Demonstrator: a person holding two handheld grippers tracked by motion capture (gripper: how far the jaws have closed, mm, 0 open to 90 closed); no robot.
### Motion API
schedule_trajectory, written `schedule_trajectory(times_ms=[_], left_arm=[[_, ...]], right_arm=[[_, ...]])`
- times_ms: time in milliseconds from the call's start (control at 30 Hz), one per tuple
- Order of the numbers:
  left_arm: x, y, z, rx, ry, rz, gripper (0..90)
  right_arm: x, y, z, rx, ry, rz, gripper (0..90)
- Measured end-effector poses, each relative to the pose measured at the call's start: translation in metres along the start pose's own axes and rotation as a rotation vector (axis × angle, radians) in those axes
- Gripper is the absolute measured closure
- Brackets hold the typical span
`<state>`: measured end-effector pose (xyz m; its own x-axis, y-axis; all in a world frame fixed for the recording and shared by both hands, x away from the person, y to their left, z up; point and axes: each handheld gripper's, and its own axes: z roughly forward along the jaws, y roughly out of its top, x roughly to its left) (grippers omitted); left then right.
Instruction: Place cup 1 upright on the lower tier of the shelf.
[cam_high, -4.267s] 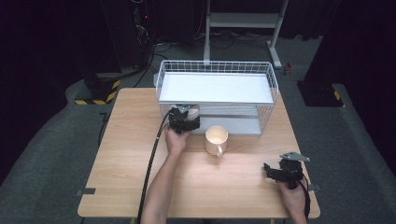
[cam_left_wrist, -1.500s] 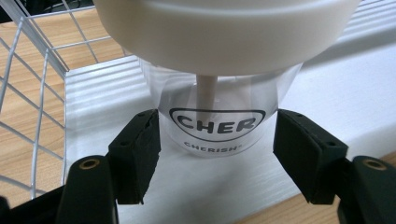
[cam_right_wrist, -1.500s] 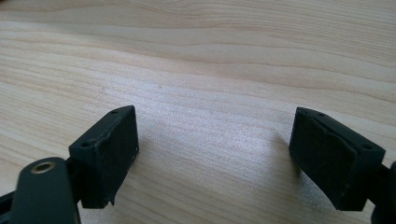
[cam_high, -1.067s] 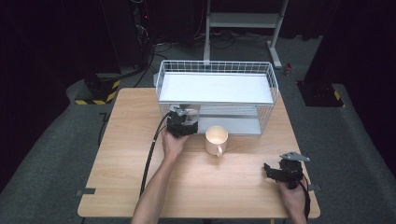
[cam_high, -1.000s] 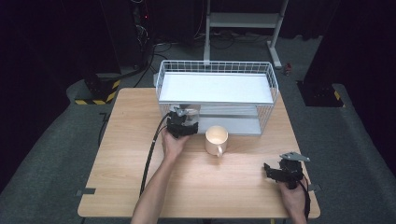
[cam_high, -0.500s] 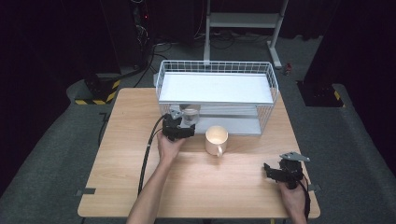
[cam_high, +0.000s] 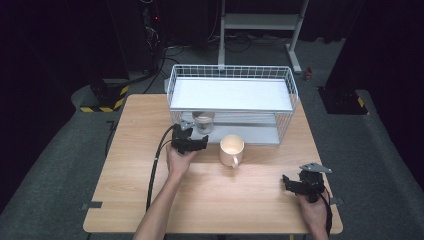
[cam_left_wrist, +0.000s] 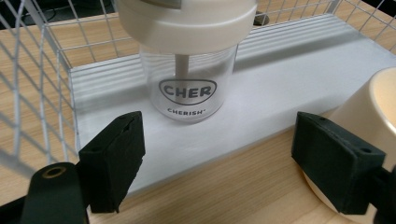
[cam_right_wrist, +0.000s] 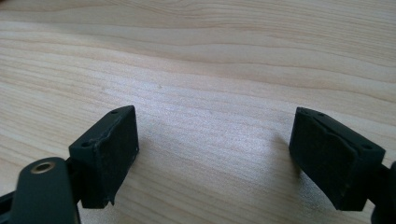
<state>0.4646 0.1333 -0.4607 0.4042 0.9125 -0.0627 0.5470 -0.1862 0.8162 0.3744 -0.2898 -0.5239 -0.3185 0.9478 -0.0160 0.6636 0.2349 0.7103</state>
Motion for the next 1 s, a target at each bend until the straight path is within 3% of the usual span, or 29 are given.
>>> schedule_trajectory(times_ms=[33,300,1000], left_arm=[[0.000,-0.001,-0.003,0.007,0.019,0.017,18.1],[0.000,-0.006,-0.011,0.007,0.014,0.024,18.4],[0.001,-0.025,-0.051,-0.009,0.017,0.000,18.6]], right_arm=[[0.000,0.000,0.000,0.000,0.000,0.000,15.8],[0.000,0.000,0.000,0.000,0.000,0.001,15.8],[0.000,0.000,0.000,0.000,-0.002,0.002,15.8]])
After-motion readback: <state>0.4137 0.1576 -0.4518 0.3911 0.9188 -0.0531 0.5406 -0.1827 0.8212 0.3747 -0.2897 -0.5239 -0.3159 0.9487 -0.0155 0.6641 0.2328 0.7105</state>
